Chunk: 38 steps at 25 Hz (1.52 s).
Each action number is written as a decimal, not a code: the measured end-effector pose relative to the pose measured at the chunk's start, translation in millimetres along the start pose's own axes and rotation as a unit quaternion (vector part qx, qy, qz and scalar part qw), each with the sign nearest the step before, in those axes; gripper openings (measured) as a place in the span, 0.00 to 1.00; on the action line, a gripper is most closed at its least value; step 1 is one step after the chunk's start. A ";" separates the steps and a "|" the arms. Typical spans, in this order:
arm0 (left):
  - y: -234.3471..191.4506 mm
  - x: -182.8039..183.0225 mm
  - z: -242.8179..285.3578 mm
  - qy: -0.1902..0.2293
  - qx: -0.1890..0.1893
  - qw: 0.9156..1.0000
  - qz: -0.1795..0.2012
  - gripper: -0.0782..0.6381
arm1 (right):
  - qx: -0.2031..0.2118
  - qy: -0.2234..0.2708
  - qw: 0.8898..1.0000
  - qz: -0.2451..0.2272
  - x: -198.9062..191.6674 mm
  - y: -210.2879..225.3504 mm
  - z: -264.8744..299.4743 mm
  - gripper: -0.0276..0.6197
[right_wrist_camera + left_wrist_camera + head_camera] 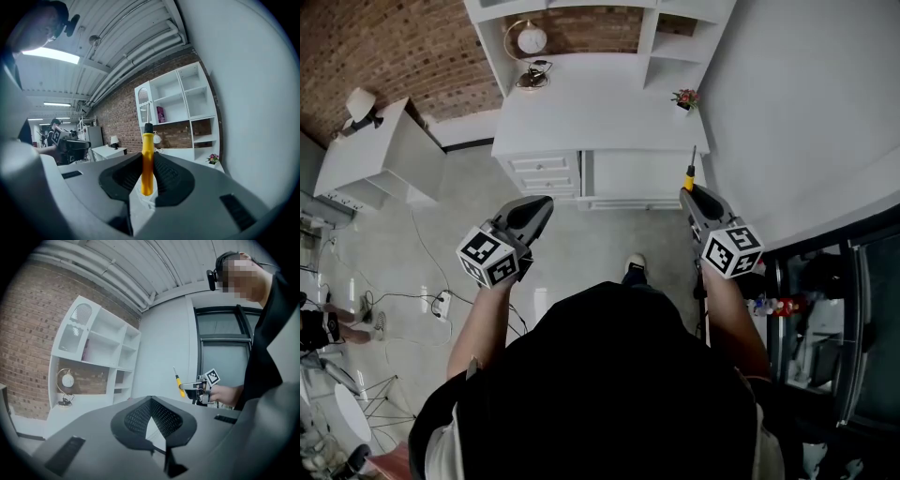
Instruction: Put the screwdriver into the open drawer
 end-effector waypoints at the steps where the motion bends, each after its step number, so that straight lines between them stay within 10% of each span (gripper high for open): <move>1: -0.7 -0.4 3.5 -0.001 -0.001 1.000 0.000 0.13 | -0.002 -0.001 1.000 0.000 0.8 3.4 1.3 0.17; 38: -92.3 -40.6 149.1 -0.048 0.034 0.998 -0.015 0.13 | 0.008 -0.047 0.998 0.035 -20.9 150.0 121.5 0.17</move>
Point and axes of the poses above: the fingertips, and each gripper's own axes: z forward along the fingers, y to its right, x out of its top, the point moved 10 cm from there along -z, backward along the fingers, and after that the axes turned 14 degrees about y, right-handed, at the moved point
